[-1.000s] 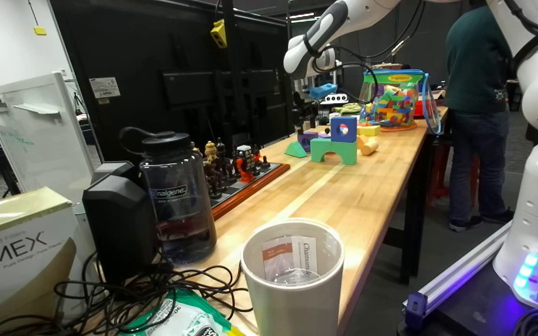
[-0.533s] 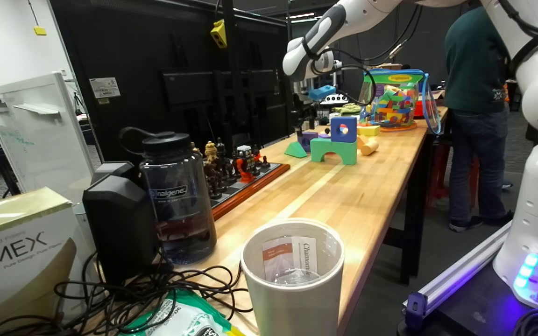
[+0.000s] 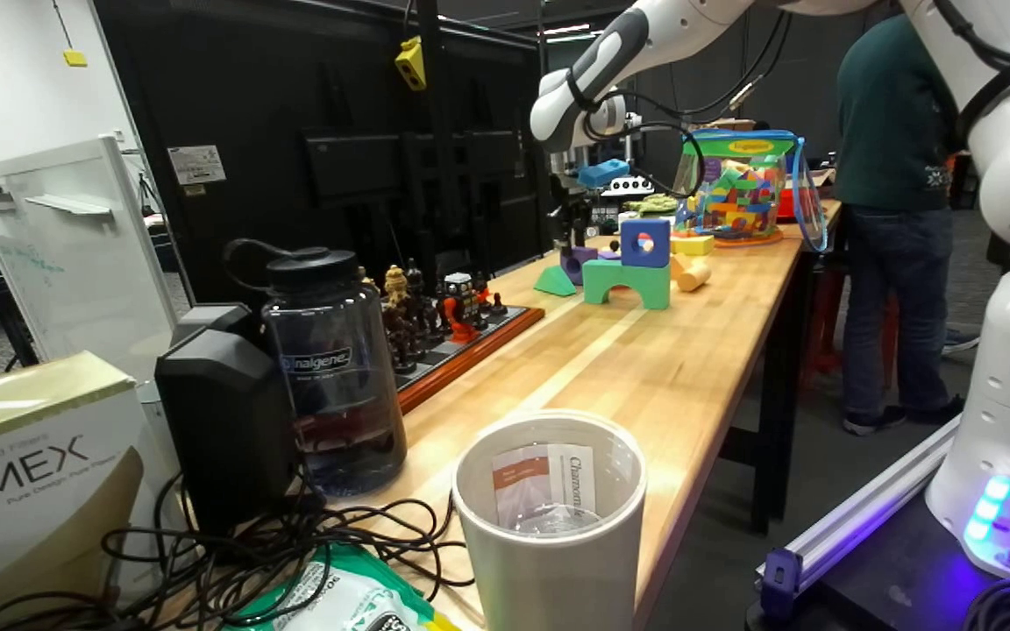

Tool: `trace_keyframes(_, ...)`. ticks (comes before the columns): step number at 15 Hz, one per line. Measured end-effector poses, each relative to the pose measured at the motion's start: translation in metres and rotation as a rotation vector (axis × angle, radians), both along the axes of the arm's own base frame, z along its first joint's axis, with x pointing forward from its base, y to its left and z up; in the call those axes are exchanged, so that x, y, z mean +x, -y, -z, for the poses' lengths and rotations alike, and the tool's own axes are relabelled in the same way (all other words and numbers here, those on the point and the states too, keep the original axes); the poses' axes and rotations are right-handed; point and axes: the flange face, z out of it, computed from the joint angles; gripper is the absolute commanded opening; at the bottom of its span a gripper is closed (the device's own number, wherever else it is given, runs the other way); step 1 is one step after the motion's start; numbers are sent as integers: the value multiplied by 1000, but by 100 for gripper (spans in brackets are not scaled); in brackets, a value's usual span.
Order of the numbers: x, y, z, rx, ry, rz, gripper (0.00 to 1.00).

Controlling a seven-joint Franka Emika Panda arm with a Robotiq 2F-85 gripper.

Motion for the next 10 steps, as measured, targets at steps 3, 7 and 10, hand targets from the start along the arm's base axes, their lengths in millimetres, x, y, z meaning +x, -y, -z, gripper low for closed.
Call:
trace_keyframes(3, 0, 0, 0, 1, 1, 1, 16)
trace_keyframes(7, 1, 0, 0, 1, 1, 2, 16)
trace_keyframes(10, 1, 0, 0, 1, 2, 6, 16)
